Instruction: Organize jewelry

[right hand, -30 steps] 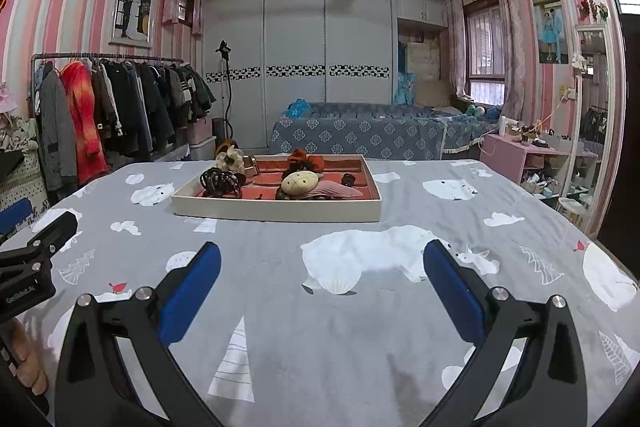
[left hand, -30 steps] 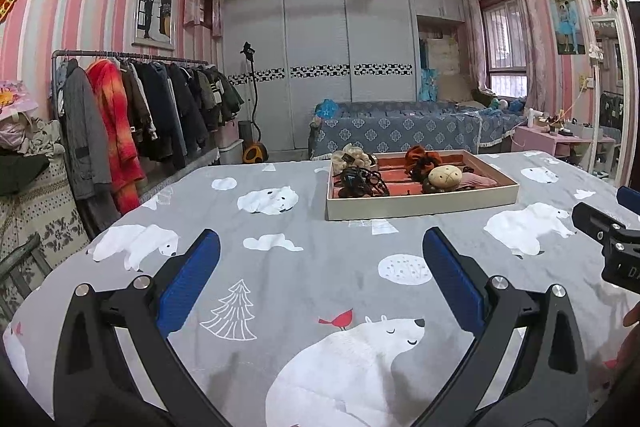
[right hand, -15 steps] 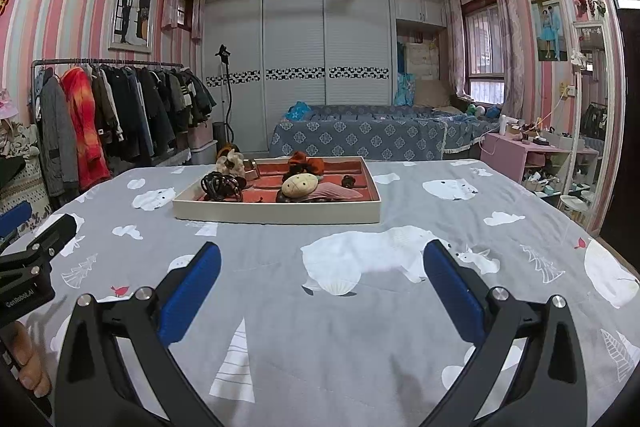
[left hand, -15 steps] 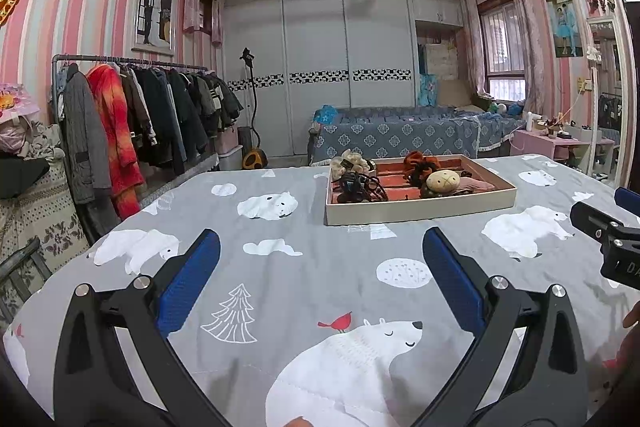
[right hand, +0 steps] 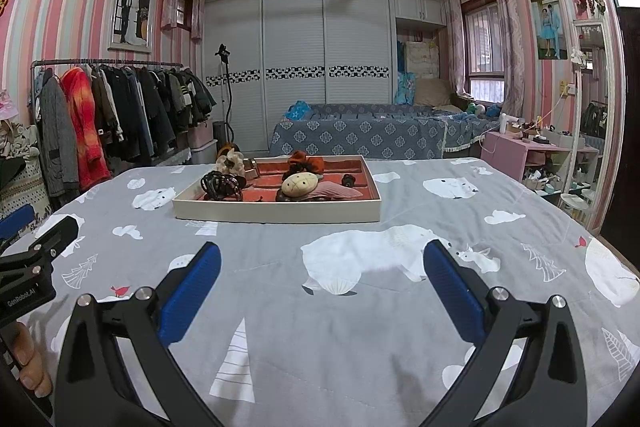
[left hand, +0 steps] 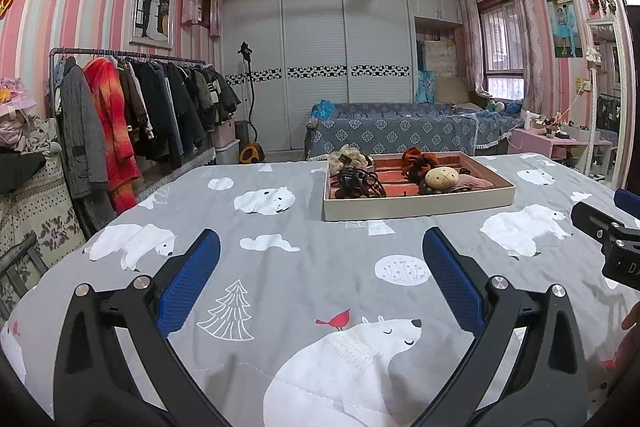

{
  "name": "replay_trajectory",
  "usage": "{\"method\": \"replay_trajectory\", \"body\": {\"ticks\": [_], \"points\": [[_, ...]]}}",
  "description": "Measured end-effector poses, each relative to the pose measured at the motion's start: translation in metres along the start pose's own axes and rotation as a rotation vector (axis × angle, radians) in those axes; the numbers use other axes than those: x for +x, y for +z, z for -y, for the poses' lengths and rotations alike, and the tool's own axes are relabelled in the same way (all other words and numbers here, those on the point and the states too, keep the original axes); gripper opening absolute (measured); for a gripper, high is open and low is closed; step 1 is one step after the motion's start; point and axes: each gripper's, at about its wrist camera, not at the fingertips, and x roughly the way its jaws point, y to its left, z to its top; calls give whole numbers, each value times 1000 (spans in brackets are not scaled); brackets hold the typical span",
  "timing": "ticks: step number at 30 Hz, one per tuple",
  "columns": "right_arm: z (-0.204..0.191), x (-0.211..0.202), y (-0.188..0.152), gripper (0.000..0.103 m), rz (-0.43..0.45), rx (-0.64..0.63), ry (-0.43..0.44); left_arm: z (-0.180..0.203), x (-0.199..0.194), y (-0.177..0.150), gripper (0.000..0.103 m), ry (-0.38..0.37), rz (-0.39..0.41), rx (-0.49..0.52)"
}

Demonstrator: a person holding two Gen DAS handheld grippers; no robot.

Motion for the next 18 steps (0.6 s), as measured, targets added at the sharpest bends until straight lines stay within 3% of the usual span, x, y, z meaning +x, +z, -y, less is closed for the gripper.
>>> {"method": "replay_trajectory", "body": {"ticks": [18], "points": [[0,0,0,99,-3,1,-2,0,1,0,98,-1,-1,-4]]}}
